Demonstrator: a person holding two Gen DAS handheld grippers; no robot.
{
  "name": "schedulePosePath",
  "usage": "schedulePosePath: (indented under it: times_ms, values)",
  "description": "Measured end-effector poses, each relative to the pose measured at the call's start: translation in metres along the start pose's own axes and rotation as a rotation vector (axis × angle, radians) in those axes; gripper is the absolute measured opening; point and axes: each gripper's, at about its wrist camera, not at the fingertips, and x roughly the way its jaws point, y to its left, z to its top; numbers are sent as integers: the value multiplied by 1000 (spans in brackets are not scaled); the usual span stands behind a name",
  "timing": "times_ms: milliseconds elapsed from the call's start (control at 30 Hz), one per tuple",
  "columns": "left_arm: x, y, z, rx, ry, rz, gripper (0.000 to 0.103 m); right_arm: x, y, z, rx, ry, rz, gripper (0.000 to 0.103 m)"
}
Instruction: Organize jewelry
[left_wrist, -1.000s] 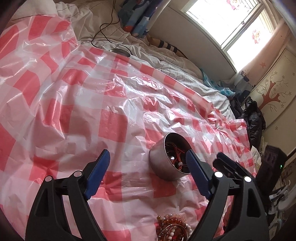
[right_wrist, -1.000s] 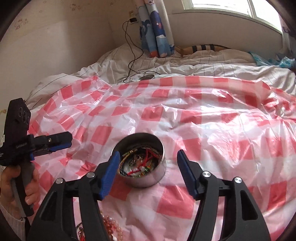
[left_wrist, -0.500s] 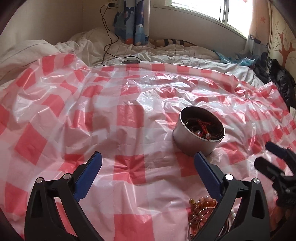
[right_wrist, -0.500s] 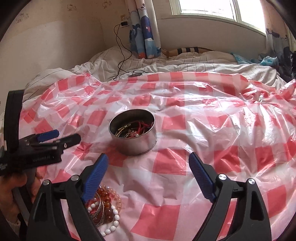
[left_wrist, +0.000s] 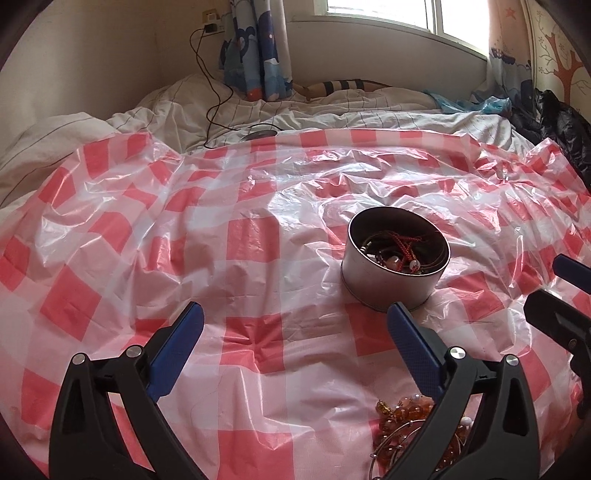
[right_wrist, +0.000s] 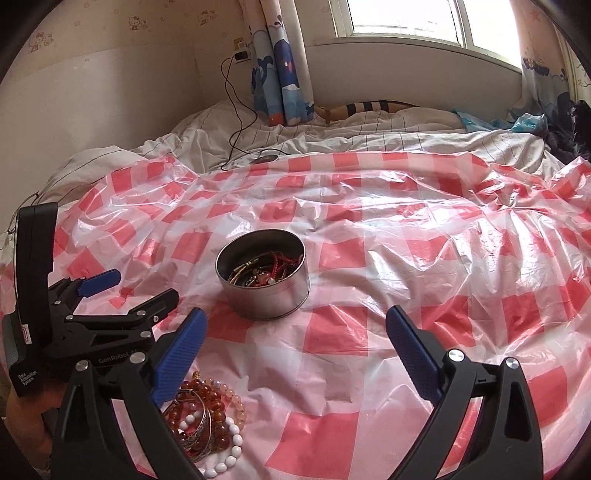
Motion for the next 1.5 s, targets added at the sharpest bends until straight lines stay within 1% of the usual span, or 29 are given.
schedulePosePath:
  times_ms: [200,500,633,767,933,967,1000,1100,1200,1267,1333,1400,1500]
  values:
    - [-3,-5,0,23,-4,-4,95,-2,7,-2,-31,1,12,93]
    - [-2,1,2,0,-5,6,95,-3,12,-5,-69,1,22,93]
    - [-2,2,2,-1,-5,6,95,-1,14,-5,-83,8,44,93]
    - [-2,4,2,-13,0,-3,95,3,10,-3,-83,43,109,93]
    - [5,26,2,-110,49,-67,95,4,-9,2,-22,98,255,93]
    - [7,32,3,-129,56,-77,95,4,-8,2,-34,109,277,88]
    - [8,36,3,-146,62,-85,95,3,-5,1,-61,123,293,74]
    - [11,43,3,-174,71,-95,95,8,17,-10,-170,197,352,53]
    - [12,44,4,-173,76,-96,95,18,41,-27,-262,278,396,45]
    - [12,44,4,-165,77,-101,95,19,52,-36,-304,296,409,36]
    - [12,43,5,-154,81,-104,95,19,57,-40,-325,307,420,34]
    - [12,42,5,-145,82,-102,95,20,59,-44,-344,326,415,20]
    - [13,41,6,-134,86,-102,95,22,60,-49,-378,355,366,20]
